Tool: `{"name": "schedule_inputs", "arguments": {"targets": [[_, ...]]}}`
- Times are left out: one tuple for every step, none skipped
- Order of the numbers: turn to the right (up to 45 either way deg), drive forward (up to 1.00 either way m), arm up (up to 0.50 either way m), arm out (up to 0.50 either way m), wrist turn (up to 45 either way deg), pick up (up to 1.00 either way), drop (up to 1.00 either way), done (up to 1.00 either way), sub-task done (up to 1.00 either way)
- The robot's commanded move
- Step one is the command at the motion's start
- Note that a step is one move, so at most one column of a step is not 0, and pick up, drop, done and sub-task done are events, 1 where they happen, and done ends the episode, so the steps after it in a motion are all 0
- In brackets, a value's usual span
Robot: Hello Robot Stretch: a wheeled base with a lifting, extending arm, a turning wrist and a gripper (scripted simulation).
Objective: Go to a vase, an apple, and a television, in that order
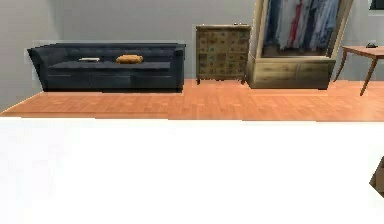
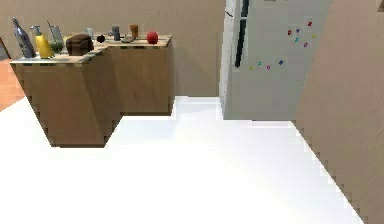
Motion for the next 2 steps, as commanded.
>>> {"name": "schedule_inputs", "arguments": {"targets": [[0.0, 0.05, 0.0, 0.0, 0.0, 0.0, 0.0, 0.0, 0.0], [-45.0, 0.0, 0.0, 0.0, 0.0, 0.0, 0.0, 0.0, 0.0]]}}
